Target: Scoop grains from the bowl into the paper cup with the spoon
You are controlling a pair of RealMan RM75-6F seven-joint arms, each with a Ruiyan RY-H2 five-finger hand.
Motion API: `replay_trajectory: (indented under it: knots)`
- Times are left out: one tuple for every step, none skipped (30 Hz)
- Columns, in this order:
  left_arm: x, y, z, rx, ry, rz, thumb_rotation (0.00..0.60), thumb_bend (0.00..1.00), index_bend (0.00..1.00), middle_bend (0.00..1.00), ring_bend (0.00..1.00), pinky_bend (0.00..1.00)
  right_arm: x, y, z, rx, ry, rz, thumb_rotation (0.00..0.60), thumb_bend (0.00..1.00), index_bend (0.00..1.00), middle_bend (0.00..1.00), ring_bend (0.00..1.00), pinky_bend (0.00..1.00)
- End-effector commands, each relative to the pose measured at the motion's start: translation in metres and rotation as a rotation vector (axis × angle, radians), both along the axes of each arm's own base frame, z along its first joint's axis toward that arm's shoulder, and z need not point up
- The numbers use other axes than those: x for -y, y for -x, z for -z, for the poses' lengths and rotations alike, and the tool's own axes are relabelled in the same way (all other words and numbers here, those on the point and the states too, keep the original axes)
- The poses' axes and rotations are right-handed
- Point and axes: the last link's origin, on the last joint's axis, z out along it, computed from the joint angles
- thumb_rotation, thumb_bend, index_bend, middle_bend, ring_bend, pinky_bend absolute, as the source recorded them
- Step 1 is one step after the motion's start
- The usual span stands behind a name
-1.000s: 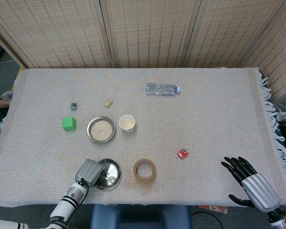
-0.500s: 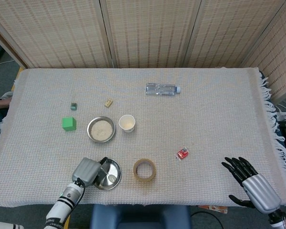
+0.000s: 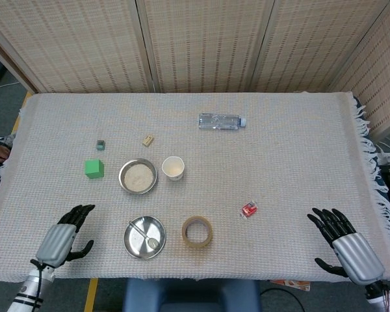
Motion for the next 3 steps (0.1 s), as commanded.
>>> replay_trajectory:
  knots:
    - [0.0291, 0.0332, -0.0473, 0.144, -0.147, 0.110, 0.600, 0.37, 0.00, 0.00, 0.00, 0.11, 0.0017, -0.0011, 0.0037, -0.008, 0.001, 0.002, 0.600, 0.09, 0.00, 0.00, 0.00, 0.00]
    - [0.0292, 0.0349, -0.0472, 0.148, -0.156, 0.131, 0.600, 0.37, 0.00, 0.00, 0.00, 0.11, 0.0013, -0.0014, 0.0041, -0.009, 0.001, 0.002, 0.600, 0.09, 0.00, 0.00, 0.00, 0.00]
    - [0.0291, 0.0368, -0.0463, 0.141, -0.160, 0.137, 0.600, 0.37, 0.00, 0.00, 0.00, 0.10, 0.0011, -0.0017, 0.0040, -0.008, 0.003, 0.002, 0.600, 0.09, 0.00, 0.00, 0.00, 0.00]
